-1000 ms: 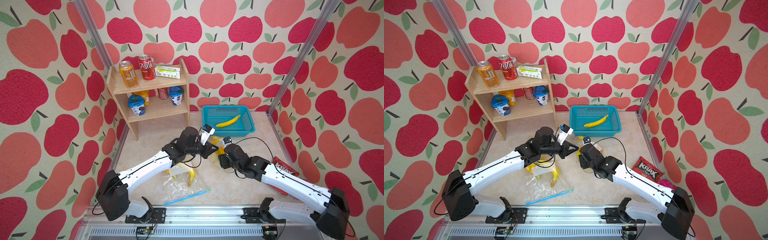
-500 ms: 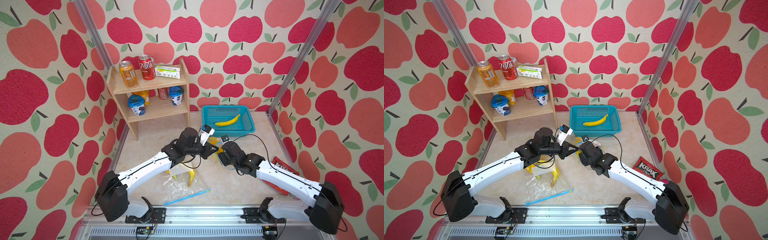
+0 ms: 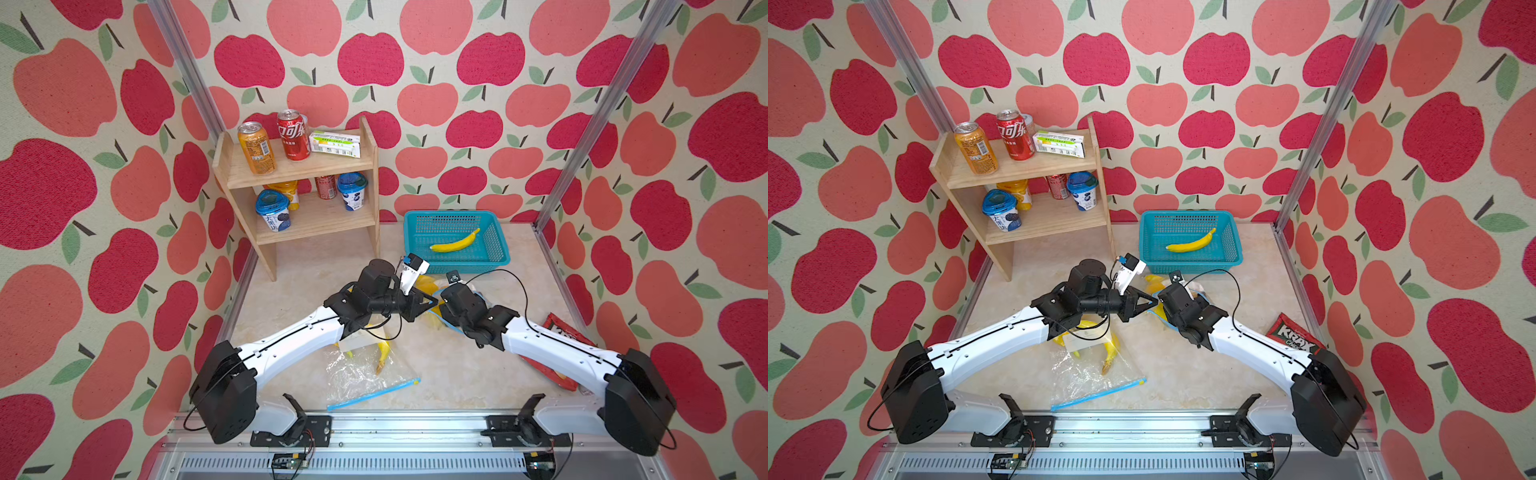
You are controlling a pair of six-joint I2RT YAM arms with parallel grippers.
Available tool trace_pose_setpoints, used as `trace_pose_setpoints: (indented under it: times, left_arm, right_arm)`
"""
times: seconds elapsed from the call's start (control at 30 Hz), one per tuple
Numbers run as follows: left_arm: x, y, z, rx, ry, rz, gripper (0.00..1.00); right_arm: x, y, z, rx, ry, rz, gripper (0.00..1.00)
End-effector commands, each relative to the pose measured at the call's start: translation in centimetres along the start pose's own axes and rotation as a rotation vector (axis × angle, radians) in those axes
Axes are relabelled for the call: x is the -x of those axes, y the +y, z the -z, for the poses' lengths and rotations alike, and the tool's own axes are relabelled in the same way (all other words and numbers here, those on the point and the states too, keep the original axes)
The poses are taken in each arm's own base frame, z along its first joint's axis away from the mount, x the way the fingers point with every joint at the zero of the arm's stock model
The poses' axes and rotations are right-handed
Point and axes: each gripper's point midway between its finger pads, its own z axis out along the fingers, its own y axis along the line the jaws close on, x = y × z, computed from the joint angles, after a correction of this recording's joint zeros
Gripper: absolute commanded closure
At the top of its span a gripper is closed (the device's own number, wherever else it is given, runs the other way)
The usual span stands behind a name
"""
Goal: Open the zip-top bag and take out the banana
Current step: Pick up the banana from the zipper food storage bag.
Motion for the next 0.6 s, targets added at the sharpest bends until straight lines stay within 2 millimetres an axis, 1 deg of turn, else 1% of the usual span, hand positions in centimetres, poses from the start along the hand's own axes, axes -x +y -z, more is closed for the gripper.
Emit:
trace_pose_setpoints:
  times: [0.0, 0.07, 0.23, 0.3, 0.33, 0.43, 0.5, 0.57]
  left_arm:
    - [2.2, -2.1, 1.7, -0.046, -0.083, -0.047, 1.00]
    - [2.3, -1.8, 1.9, -0.037, -0.087, -0.046, 1.00]
    - [2.2, -1.4, 1.9, -0.029, -0.085, -0.039, 1.00]
    - [2.1, -1.2, 1.9, -0.025, -0.082, -0.036, 1.00]
    - [2.2, -1.2, 2.0, -0.023, -0.084, -0.034, 1.00]
    - [2.2, -1.0, 2.0, -0.021, -0.086, -0.030, 1.00]
    - [2.2, -1.0, 1.9, -0.026, -0.082, -0.027, 1.00]
    - [2.1, -1.0, 1.9, -0.028, -0.080, -0.025, 1.00]
  right_arm:
    - [-2.0, -1.8, -1.3, -0.030, 0.041, -0.087, 0.20]
    - [-2.2, -2.1, -1.5, 0.008, 0.037, -0.152, 0.20]
    - [-3.0, -1.0, -2.7, 0.226, 0.074, -0.288, 0.21]
    - [-3.0, -0.9, -2.8, 0.280, 0.080, -0.326, 0.22]
    - [-2.9, -0.8, -2.7, 0.302, 0.079, -0.331, 0.24]
    - [-2.5, -0.8, -2.2, 0.327, 0.056, -0.317, 0.34]
    - [-2.5, -0.9, -2.0, 0.331, 0.045, -0.311, 0.35]
    - [-2.9, -1.7, -2.2, 0.297, 0.056, -0.324, 0.35]
